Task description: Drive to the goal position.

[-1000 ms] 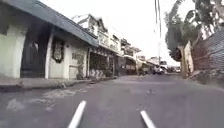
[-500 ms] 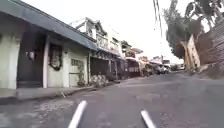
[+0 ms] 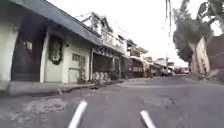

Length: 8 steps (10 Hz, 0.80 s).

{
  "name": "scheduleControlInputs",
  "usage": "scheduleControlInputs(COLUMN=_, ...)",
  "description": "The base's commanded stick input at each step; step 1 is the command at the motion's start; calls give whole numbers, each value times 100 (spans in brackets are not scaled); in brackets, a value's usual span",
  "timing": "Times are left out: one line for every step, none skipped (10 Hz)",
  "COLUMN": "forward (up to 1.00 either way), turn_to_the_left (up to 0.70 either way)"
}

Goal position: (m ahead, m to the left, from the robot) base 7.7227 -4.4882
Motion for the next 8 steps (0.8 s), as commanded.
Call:
scheduleControlInputs(forward=100, turn_to_the_left=-20)
scheduleControlInputs(forward=100, turn_to_the_left=-40)
scheduleControlInputs(forward=100, turn_to_the_left=-30)
scheduleControlInputs(forward=100, turn_to_the_left=-9)
scheduleControlInputs(forward=100, turn_to_the_left=-3)
scheduleControlInputs(forward=100, turn_to_the_left=0)
scheduleControlInputs(forward=100, turn_to_the_left=0)
scheduleControlInputs(forward=100, turn_to_the_left=-10)
